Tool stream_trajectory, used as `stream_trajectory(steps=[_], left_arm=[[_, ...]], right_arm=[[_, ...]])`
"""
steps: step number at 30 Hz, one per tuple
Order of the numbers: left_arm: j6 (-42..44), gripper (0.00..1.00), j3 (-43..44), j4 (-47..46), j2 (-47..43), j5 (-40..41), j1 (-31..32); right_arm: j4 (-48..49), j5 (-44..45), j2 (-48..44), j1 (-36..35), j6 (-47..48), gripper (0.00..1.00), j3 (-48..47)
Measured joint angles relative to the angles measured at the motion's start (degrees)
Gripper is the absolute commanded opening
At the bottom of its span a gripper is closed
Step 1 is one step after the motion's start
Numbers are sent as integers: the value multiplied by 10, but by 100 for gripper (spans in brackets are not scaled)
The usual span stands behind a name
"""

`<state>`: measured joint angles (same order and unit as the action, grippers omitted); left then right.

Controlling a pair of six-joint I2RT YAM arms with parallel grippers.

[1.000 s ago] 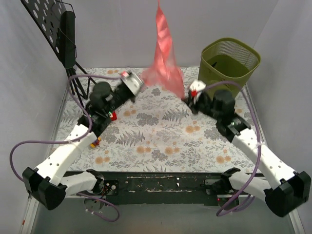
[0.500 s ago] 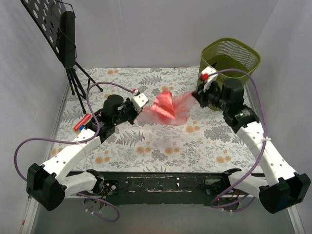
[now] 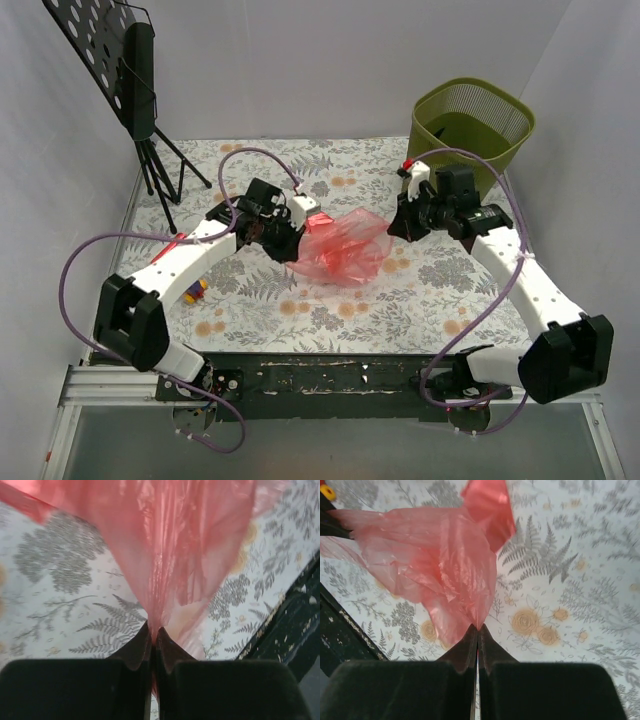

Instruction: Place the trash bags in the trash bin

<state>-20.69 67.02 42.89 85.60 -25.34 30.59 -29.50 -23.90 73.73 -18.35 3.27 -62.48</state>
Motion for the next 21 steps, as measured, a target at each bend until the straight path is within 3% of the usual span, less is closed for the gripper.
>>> stream_trajectory(steps=[7, 15, 19, 21], left_arm=[[-91, 0, 14, -169, -147, 167, 0], [-53, 0, 36, -303, -148, 263, -1], [-30, 0, 28, -332, -140, 250, -1], [-22, 0, 28, -348, -140, 234, -1]], right_arm=[[67, 14, -54, -3, -1, 1, -89], [107, 1, -40, -3, -9, 1, -128], [109, -26, -24, -3, 2, 61, -153], [116, -36, -22, -3, 11, 79, -155]])
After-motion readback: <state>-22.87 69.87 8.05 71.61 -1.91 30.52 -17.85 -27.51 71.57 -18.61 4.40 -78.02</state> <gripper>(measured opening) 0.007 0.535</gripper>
